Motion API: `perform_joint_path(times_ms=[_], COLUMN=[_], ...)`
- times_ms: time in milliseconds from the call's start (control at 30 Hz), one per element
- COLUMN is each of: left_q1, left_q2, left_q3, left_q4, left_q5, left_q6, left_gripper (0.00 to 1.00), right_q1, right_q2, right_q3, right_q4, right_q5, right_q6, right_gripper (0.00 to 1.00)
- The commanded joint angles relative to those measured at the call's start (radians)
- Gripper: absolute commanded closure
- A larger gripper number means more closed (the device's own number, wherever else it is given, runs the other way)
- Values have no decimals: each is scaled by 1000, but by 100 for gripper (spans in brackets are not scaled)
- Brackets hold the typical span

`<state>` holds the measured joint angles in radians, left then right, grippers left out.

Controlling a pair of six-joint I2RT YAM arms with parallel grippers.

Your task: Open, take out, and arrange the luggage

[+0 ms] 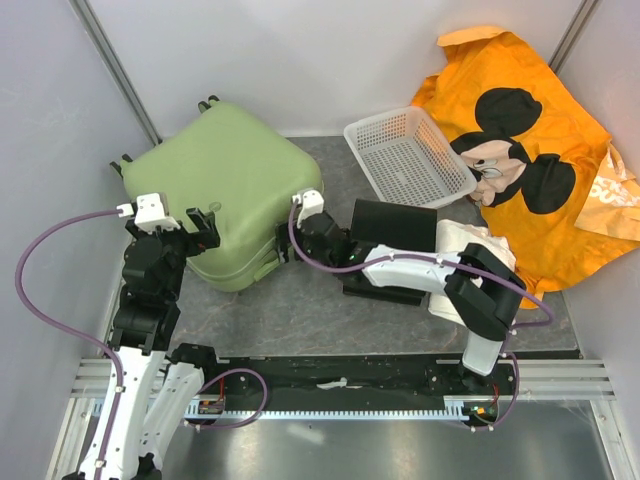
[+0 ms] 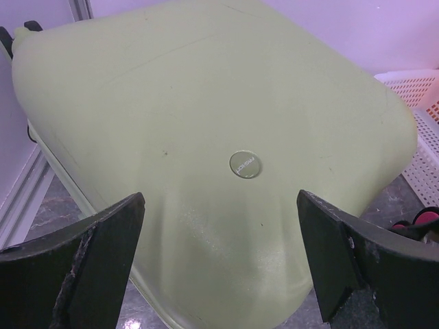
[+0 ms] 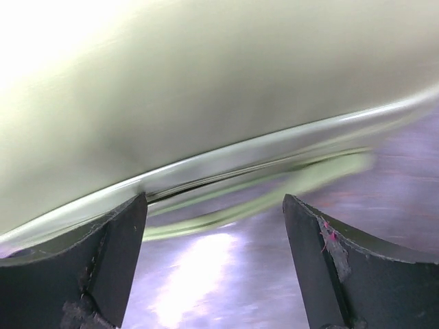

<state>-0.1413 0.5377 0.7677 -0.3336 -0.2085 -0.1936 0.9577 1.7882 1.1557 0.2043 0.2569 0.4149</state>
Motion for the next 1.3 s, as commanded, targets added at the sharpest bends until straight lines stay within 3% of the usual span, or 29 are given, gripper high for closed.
perform_joint_path(times_ms=[0, 100, 300, 367, 600, 800, 1000, 1133, 1267], left_q1=[5, 5, 5, 5, 6, 25, 140, 258, 388], left_q2=[1, -1, 7, 8, 33, 105, 175, 272, 312], left_q3=[-1, -1, -1, 2, 13, 67, 142, 228, 266], left_q4=[47, 47, 47, 42, 16, -19, -41, -58, -67], left_q5=[-20, -22, -14, -31, -109, -86, 21, 202, 227], left_q6=[-1, 0, 0, 2, -1, -38, -156, -193, -227], left_gripper=[1, 1, 1, 1, 1, 0, 1, 1, 1], right_q1=[133, 173, 179, 171, 63, 47, 46, 55, 107], right_q2=[-4, 3, 59, 83, 111, 155, 218, 231, 250], right_q3=[-28, -48, -22, -16, 19, 96, 133, 142, 159], right_q4=[119, 188, 207, 198, 119, 20, -33, -13, -5], right_q5=[39, 19, 33, -11, -289, -370, -476, -534, -561], right_q6=[41, 15, -240, -376, -537, -695, -731, -671, -625], right_gripper=[12, 11, 7, 6, 7, 7, 21, 43, 55])
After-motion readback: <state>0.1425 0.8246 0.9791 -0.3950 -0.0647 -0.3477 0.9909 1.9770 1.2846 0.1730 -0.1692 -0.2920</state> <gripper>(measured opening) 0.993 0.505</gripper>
